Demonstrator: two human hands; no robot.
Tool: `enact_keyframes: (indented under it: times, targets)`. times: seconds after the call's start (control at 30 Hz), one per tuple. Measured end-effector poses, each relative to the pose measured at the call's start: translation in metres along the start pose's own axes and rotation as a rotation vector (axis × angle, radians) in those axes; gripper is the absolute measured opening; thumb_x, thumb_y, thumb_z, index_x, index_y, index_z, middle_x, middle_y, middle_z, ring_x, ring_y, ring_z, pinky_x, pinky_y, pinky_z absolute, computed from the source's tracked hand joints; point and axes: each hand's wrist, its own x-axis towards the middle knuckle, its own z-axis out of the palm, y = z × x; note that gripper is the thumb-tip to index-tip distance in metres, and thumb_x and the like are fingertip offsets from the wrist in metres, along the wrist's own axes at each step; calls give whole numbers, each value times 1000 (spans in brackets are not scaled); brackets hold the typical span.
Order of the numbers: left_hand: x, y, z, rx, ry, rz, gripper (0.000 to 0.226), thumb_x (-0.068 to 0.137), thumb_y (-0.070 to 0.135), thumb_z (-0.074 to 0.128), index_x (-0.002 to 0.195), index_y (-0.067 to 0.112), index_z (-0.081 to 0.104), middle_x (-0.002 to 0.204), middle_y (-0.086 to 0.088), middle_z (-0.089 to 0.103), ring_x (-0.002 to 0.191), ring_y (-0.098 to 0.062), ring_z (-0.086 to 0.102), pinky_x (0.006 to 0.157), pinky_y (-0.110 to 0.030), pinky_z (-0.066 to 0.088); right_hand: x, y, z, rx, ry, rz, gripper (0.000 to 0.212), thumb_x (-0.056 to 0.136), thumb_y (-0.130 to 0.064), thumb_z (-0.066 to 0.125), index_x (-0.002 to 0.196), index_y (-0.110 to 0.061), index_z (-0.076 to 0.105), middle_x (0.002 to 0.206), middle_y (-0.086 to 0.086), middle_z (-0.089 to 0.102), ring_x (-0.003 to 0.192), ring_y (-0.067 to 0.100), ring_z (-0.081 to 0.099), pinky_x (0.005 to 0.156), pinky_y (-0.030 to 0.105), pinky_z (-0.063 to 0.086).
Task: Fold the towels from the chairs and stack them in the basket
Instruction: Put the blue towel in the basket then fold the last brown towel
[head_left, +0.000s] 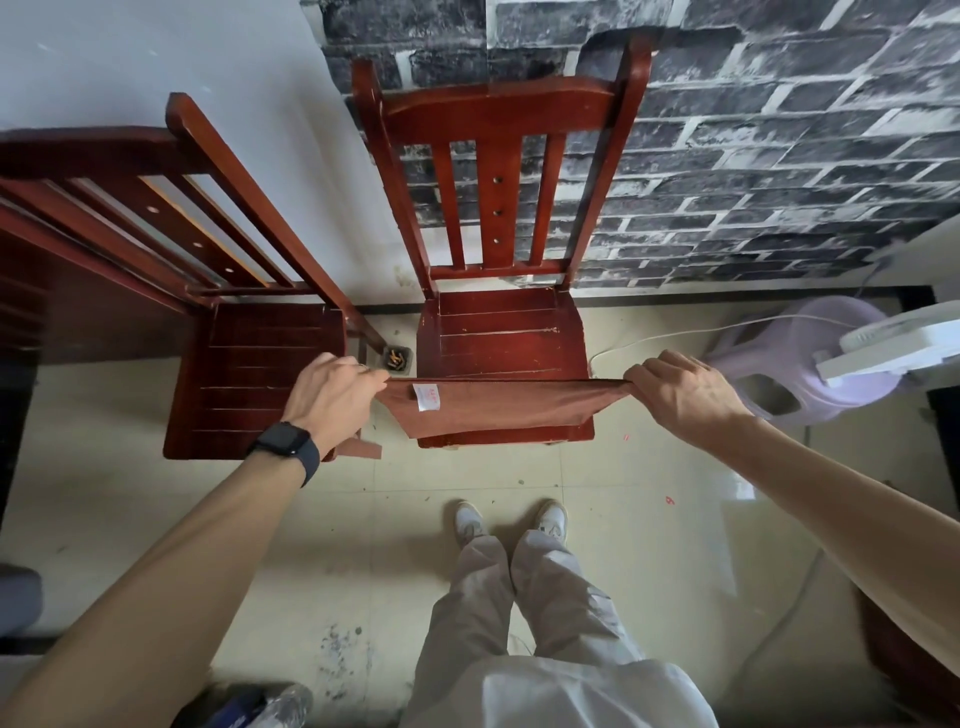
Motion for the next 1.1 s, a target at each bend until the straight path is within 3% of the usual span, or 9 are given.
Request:
enact_keyframes:
  times: [0.17, 0.3, 0.43, 0.57, 0.63, 0.83, 1.0, 1.1]
  targets:
    - [1, -4, 6, 14, 0, 23, 22, 82, 9, 71, 100, 23, 74, 77, 0, 74, 78, -23, 65, 73, -34, 43, -3, 8, -4, 22, -7, -63, 35, 102, -29, 45, 83, -5, 62, 69, 7, 56, 64, 30, 53, 42, 41, 50]
    - [1, -2, 11, -36, 35, 1, 19, 86, 11, 70, 100, 21, 76, 70, -3, 73, 71, -27, 63, 68, -35, 43, 2, 7, -2, 23, 18, -35, 27, 100, -24, 55, 82, -5, 61, 68, 8, 56, 62, 31, 54, 41, 41, 50]
    - [20, 1, 8, -79, 113, -68, 21, 85, 12, 73, 104, 20, 76, 70, -5, 72, 68, -28, 64, 66, -35, 48, 24, 9, 2, -8, -51, 110, 14, 86, -5, 74, 85, -7, 60, 67, 8, 57, 64, 33, 57, 43, 40, 52]
    - [66, -8, 3, -157, 274, -172, 16, 89, 17, 71, 104, 20, 76, 85, -5, 76, 79, -31, 64, 68, -37, 51, 69, 20, -3, -7, 27, 254, 4, 92, -7, 62, 91, -3, 59, 77, 14, 63, 75, 37, 61, 52, 40, 50]
    - [88, -16, 2, -166, 334, -188, 16, 90, 17, 70, 105, 18, 77, 91, -7, 75, 82, -33, 64, 69, -39, 53, 90, 25, -5, 10, 60, 321, 12, 97, -15, 56, 96, -4, 58, 85, 15, 65, 85, 39, 61, 57, 44, 52]
    - [124, -38, -2, -136, 461, -188, 15, 90, 18, 71, 104, 19, 77, 88, -6, 73, 80, -34, 63, 70, -39, 50, 123, 44, 1, 12, 115, 355, 15, 100, -21, 55, 103, -7, 60, 93, 14, 68, 90, 39, 59, 65, 45, 54]
    - [126, -40, 31, -105, 477, -127, 19, 87, 16, 74, 106, 21, 76, 90, -3, 74, 81, -32, 62, 69, -39, 49, 120, 50, 24, -15, 145, 348, 12, 99, -19, 59, 104, -8, 61, 94, 13, 65, 89, 39, 59, 65, 44, 53]
    - [117, -33, 71, -99, 428, -86, 22, 87, 15, 73, 108, 22, 76, 94, 0, 75, 83, -29, 61, 70, -38, 46, 105, 46, 55, -21, 81, 355, 12, 97, -16, 58, 106, -8, 62, 101, 13, 64, 94, 40, 59, 66, 44, 55]
